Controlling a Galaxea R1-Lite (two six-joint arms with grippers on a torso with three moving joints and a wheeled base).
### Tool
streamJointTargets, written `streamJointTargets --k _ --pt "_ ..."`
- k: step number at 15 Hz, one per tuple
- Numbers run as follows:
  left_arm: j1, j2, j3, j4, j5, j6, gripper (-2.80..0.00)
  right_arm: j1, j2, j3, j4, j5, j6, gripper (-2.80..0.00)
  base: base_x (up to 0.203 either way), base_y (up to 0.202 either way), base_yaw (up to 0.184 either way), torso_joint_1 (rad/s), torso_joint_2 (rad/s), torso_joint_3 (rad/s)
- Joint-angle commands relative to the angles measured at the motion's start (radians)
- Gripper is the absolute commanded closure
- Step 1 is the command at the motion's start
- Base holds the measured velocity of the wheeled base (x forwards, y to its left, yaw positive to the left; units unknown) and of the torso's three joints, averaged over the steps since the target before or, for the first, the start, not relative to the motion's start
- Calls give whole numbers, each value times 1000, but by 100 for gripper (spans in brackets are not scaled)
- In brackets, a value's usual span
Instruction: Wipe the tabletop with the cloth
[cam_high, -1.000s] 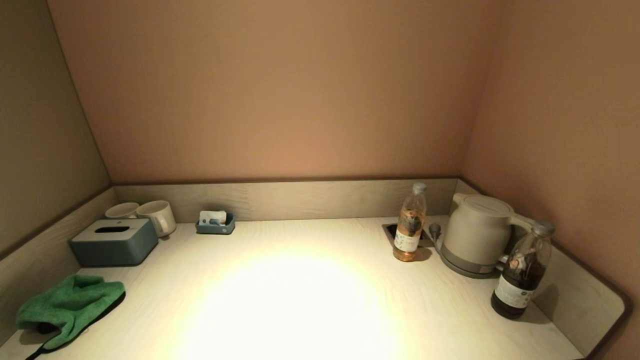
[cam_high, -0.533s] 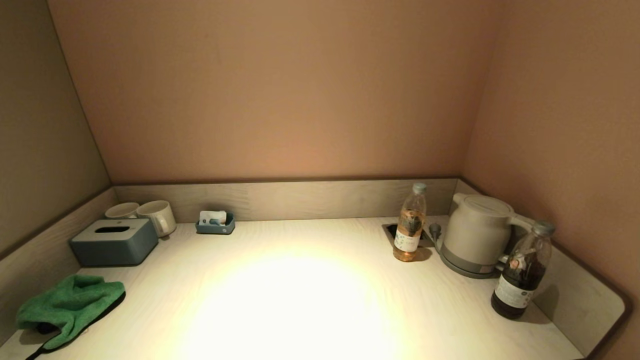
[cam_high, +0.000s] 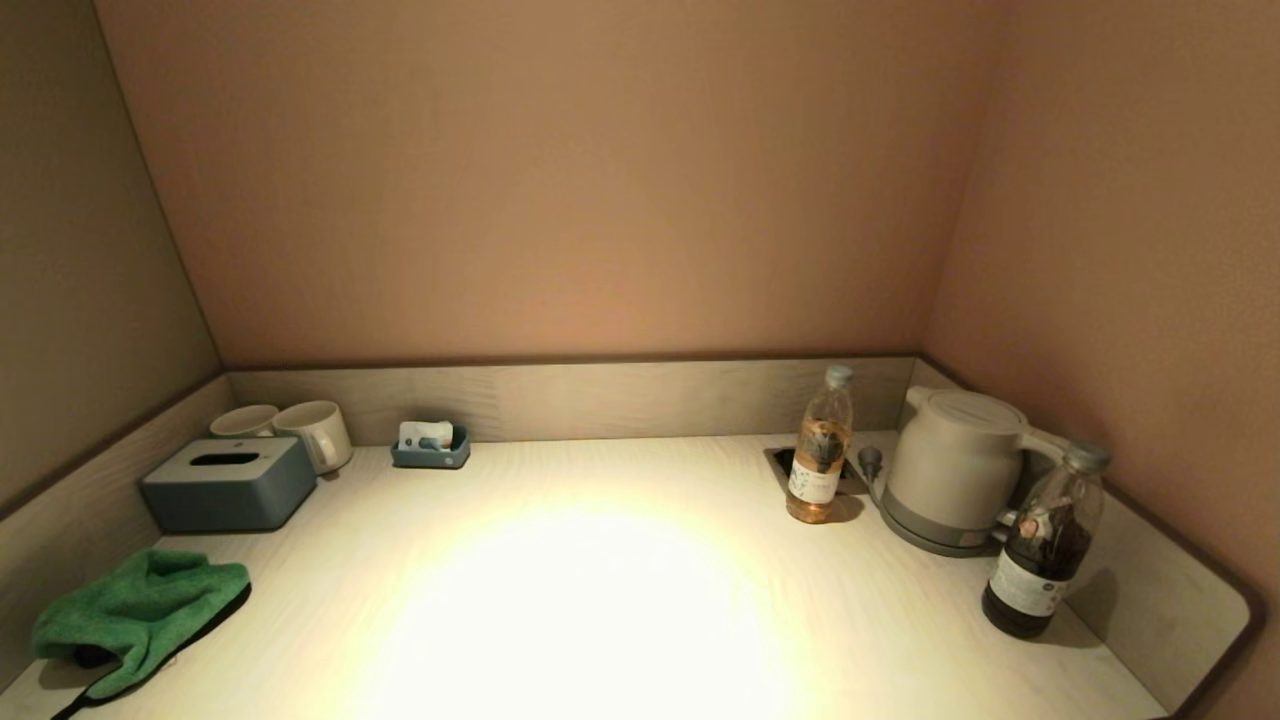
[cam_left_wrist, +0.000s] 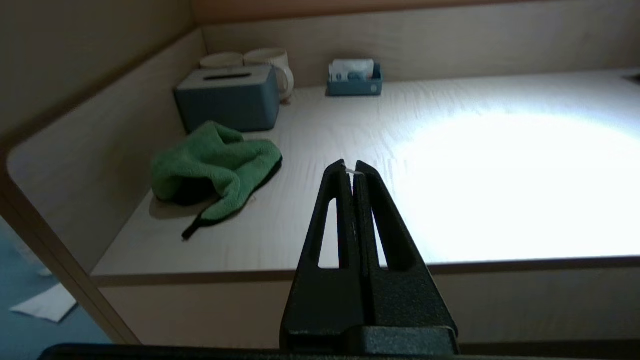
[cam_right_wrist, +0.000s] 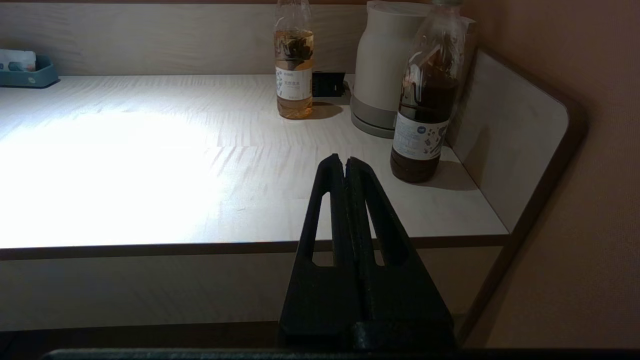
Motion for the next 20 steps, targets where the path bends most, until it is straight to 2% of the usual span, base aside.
streamJointTargets --k 1,7,20 --pt "0 -1 -1 21 -14 -1 0 1 1 0 -1 0 0 0 0 0 0 0 0 0" --pt "0 -1 1 19 -12 -33 0 1 1 0 -1 0 0 0 0 0 0 0 0 0" --pt "0 -1 1 19 -12 -33 0 1 1 0 -1 0 0 0 0 0 0 0 0 0"
